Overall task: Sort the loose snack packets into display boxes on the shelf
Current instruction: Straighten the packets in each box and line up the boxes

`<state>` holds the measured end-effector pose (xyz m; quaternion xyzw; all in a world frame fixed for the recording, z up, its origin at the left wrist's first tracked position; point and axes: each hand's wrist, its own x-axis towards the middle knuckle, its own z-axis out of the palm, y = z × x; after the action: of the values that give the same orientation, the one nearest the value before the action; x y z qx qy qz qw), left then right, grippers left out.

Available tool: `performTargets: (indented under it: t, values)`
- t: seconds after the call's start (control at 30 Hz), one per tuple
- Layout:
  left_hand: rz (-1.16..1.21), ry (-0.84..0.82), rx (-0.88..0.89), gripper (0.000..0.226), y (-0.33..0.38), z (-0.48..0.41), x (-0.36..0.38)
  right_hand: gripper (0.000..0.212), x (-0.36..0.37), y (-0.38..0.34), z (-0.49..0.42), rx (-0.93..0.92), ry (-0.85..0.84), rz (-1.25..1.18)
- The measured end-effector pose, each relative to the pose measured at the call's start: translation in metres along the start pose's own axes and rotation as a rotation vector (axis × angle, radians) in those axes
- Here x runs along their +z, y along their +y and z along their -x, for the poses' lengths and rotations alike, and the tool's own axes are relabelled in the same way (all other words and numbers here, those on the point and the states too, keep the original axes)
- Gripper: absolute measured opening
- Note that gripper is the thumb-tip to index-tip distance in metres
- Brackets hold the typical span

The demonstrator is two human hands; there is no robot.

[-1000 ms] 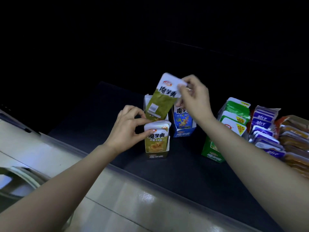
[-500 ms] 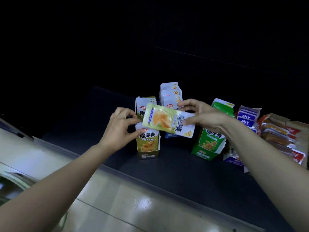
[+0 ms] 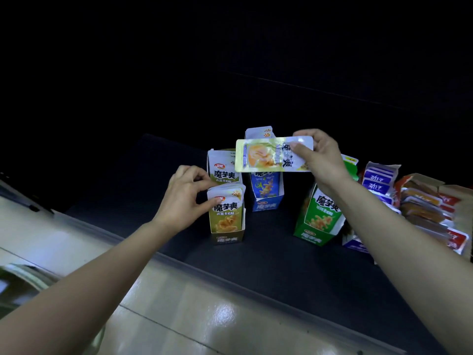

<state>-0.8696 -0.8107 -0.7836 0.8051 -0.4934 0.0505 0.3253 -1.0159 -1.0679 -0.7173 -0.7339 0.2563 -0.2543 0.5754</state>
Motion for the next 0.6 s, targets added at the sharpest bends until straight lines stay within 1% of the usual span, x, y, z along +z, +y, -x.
performTargets:
  t: [0.07, 0.13, 0.2, 0.23, 0.27, 0.33, 0.37, 0.4, 0.47, 0.53, 0.57, 0.6]
  values:
    - [0.001, 0.0, 0.005, 0.034, 0.001, 0.0, 0.0, 0.01, 0.009, -0.006, -0.001, -0.12, -0.026, 0.074]
    - [-0.018, -0.008, 0.013, 0.036, 0.001, 0.001, -0.001, 0.012, 0.023, -0.012, -0.001, -0.266, -0.08, 0.23]
    - [-0.033, -0.014, 0.021, 0.033, 0.001, 0.002, -0.002, 0.012, 0.042, -0.019, 0.0, -0.374, -0.16, 0.369]
    - [-0.036, -0.017, 0.021, 0.03, 0.002, 0.002, -0.002, 0.013, 0.051, -0.02, 0.001, -0.397, -0.235, 0.426]
    - [-0.039, -0.021, 0.019, 0.029, 0.002, 0.003, -0.002, 0.015, 0.061, -0.02, 0.001, -0.387, -0.336, 0.489]
    - [-0.042, -0.028, 0.014, 0.027, 0.003, 0.003, -0.002, 0.02, 0.079, -0.017, 0.005, -0.288, -0.571, 0.609]
    - [-0.038, -0.032, 0.012, 0.028, 0.004, 0.003, -0.003, 0.024, 0.085, -0.016, 0.007, -0.235, -0.643, 0.633]
    - [-0.035, -0.036, 0.012, 0.03, 0.004, 0.003, -0.003, 0.027, 0.088, -0.014, 0.009, -0.196, -0.676, 0.616]
    - [-0.029, -0.042, 0.016, 0.036, 0.003, 0.004, -0.002, 0.024, 0.091, -0.012, 0.01, -0.149, -0.66, 0.509]
    - [-0.014, -0.045, 0.016, 0.038, 0.002, 0.004, -0.002, 0.01, 0.087, -0.01, 0.008, -0.116, -0.584, 0.427]
    - [-0.007, -0.047, 0.014, 0.036, 0.002, 0.004, -0.001, 0.007, 0.084, -0.008, 0.005, -0.109, -0.554, 0.414]
    - [-0.005, -0.052, 0.016, 0.036, 0.001, 0.004, -0.001, 0.009, 0.083, -0.005, 0.004, -0.107, -0.549, 0.431]
